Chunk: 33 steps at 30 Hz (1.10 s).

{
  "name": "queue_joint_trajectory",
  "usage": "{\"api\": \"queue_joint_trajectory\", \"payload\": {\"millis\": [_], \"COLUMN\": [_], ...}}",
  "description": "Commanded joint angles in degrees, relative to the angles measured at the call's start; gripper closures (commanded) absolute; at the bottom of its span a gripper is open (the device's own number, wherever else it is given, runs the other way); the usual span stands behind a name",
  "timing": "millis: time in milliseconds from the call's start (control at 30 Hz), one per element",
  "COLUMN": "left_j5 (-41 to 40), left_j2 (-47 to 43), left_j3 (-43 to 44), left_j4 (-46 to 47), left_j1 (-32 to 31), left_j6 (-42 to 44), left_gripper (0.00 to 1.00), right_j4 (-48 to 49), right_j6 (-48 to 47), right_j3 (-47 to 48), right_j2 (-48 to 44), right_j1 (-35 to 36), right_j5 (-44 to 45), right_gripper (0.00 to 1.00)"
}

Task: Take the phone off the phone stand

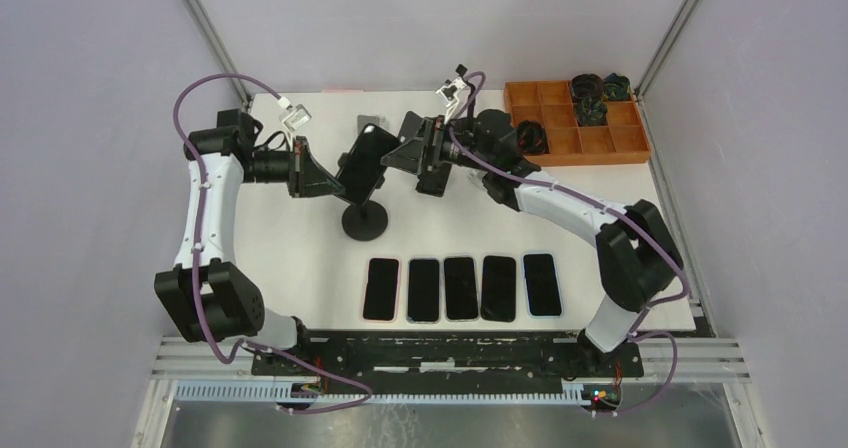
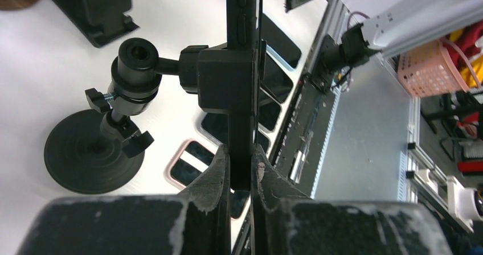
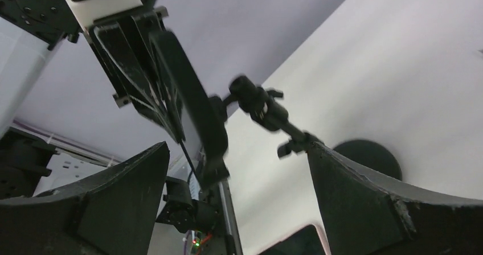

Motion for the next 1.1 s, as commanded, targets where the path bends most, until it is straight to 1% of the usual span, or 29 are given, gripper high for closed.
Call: {"api": "queue_joint_trajectory", "payload": {"millis": [0,167,233,267,333,433,467,500,600,667,733,767,833,933,1000,1033,1067], "left_j5": [8.64,9.12,9.26,9.26,9.22,9.58,9.73,9.95,10.76,11.21,11.45,11.34,11.05,10.64,10.31,9.93,9.31], "left_j2": [-1.37,-2.48,-1.88,-1.52,-0.53,0.66,0.99,1.27,1.65,1.95,2.26,2.51,2.86,3.04,2.86,2.85,2.77], "left_j3": [0.41,0.2,0.28,0.42,0.69,1.36,1.54,1.73,2.31,2.74,3.4,3.7,4.52,5.85,6.08,5.9,5.64], "left_j4": [-7.63,-7.58,-7.58,-7.58,-7.58,-7.58,-7.58,-7.56,-7.57,-7.57,-7.5,-7.49,-7.47,-7.49,-7.42,-7.22,-7.15], "left_j1": [-1.34,-2.17,-2.31,-2.28,-2.33,-2.28,-2.23,-2.21,-2.22,-2.22,-2.12,-2.14,-2.11,-1.86,-1.86,-1.86,-1.85], "left_j6": [13.92,15.1,15.1,14.95,14.7,14.47,14.39,14.27,14.06,13.61,12.92,12.59,11.27,9.88,9.43,9.14,9.01], "left_gripper": [0.98,0.98,0.98,0.98,0.98,0.98,0.98,0.98,0.98,0.98,0.98,0.98,0.98,0.98,0.96,0.88,0.73], "right_j4": [12.8,20.89,24.11,25.25,28.38,32.63,32.91,32.84,32.48,32.54,33.21,33.54,33.79,34.04,34.01,33.37,32.28], "right_j6": [6.09,11.0,12.18,12.89,14.62,17.34,17.57,17.46,16.68,16.44,16.63,16.77,16.93,16.83,16.3,15.82,15.34], "right_j3": [6.05,5.77,5.31,5.13,4.79,4.2,4.07,3.83,2.76,1.9,1.16,0.7,-0.07,-0.7,0.01,1.03,2.17], "right_j2": [4.35,7.47,7.97,8.35,8.98,9.68,9.77,9.68,9.06,8.82,8.82,8.8,8.86,8.95,8.82,8.71,8.82], "right_j1": [2.31,3.14,3.74,3.96,4.31,4.61,4.7,4.8,5.13,5.15,5.35,5.41,5.61,5.92,5.89,5.89,5.86], "right_j5": [0.2,0.27,0.01,-0.24,-0.83,-1.53,-1.82,-2.0,-1.7,-1.26,-1.0,-0.85,-0.47,0.0,0.67,0.85,0.86], "right_gripper": [0.02,0.02,0.09,0.13,0.25,0.5,0.53,0.5,0.35,0.31,0.32,0.35,0.45,0.54,0.7,0.78,0.86]}}
